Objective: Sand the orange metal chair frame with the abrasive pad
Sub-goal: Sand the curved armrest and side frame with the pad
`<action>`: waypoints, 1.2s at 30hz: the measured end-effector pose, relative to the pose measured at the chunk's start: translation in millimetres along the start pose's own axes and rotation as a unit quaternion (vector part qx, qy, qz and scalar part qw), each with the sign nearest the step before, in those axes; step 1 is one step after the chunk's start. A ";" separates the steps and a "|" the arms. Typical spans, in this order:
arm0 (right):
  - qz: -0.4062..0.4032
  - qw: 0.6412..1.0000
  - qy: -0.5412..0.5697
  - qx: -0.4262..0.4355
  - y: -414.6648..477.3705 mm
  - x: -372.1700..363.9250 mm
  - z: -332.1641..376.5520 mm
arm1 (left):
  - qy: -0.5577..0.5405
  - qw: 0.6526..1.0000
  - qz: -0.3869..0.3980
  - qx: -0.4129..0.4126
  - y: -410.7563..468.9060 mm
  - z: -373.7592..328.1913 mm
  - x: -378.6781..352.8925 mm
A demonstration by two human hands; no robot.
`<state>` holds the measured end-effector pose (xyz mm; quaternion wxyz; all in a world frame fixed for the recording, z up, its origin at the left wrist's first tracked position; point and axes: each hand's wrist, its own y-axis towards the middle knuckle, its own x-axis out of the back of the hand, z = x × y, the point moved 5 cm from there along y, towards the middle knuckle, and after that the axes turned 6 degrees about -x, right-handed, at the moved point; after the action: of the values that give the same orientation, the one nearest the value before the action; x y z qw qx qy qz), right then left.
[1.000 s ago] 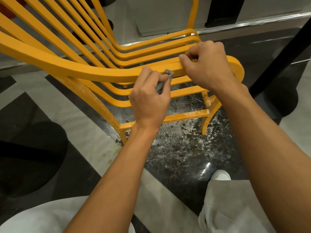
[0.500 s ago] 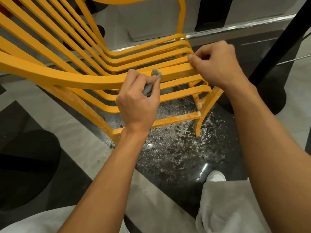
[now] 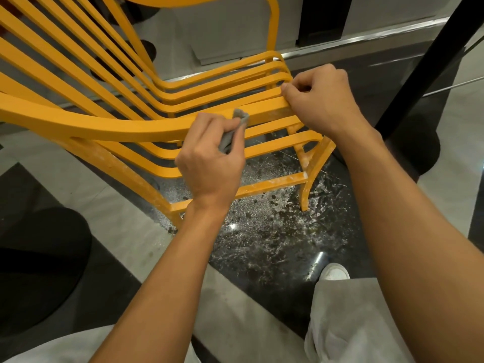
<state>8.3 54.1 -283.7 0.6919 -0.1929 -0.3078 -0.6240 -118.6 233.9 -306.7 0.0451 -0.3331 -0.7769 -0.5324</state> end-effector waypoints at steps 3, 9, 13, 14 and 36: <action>-0.003 1.000 0.005 0.002 -0.6 0.2 -1.3 | 0.004 1.000 0.008 -0.014 5.3 -10.7 -11.9; 0.004 1.000 0.006 0.006 1.1 -0.3 -2.3 | 0.025 0.999 0.001 0.026 -9.2 8.6 3.8; -0.001 1.000 0.007 0.004 -1.5 1.4 -1.3 | 0.014 1.000 0.011 -0.009 3.2 -15.6 -17.8; -0.003 1.000 0.006 0.003 -2.3 2.5 -1.2 | 0.015 1.000 0.015 -0.017 5.3 -20.7 -23.0; -0.001 0.999 0.036 -0.014 4.0 13.6 -16.6 | 0.046 0.999 0.018 0.019 -2.8 -19.6 -26.3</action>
<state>15.8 33.8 -286.4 0.6988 -0.1795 -0.2741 -0.6358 -105.4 204.1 -311.7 0.0965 -0.3210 -0.7780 -0.5314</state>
